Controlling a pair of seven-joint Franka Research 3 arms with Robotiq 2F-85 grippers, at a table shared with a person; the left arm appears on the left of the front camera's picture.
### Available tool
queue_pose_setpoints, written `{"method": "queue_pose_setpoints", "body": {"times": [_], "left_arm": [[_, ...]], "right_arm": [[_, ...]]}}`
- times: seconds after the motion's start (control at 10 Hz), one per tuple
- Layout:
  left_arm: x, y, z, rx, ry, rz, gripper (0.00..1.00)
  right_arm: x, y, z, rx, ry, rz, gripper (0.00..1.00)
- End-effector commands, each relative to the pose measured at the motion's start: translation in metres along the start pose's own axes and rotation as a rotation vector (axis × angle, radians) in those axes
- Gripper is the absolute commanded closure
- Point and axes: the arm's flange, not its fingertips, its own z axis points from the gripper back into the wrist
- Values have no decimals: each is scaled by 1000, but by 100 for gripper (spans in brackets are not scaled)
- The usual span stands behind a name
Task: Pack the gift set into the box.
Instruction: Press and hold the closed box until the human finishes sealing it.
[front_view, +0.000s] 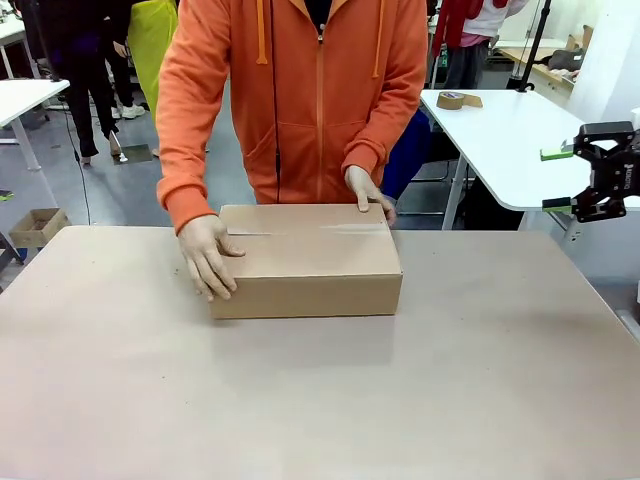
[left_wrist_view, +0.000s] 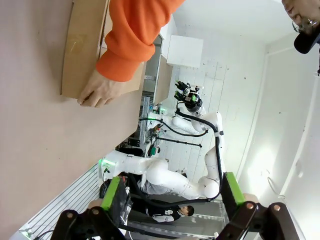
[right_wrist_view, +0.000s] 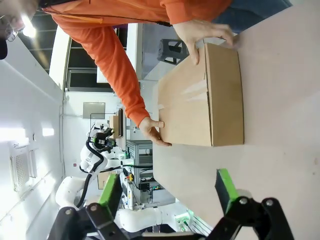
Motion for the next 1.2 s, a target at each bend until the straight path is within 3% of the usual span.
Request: {"method": "queue_pose_setpoints", "body": {"times": [0.0,1.1], "left_arm": [[-4,0,2,3,16,-17,0],[-4,0,2,3,16,-17,0]], "right_arm": [[3,2,-1,29,-11,8,0],[3,2,-1,29,-11,8,0]]}}
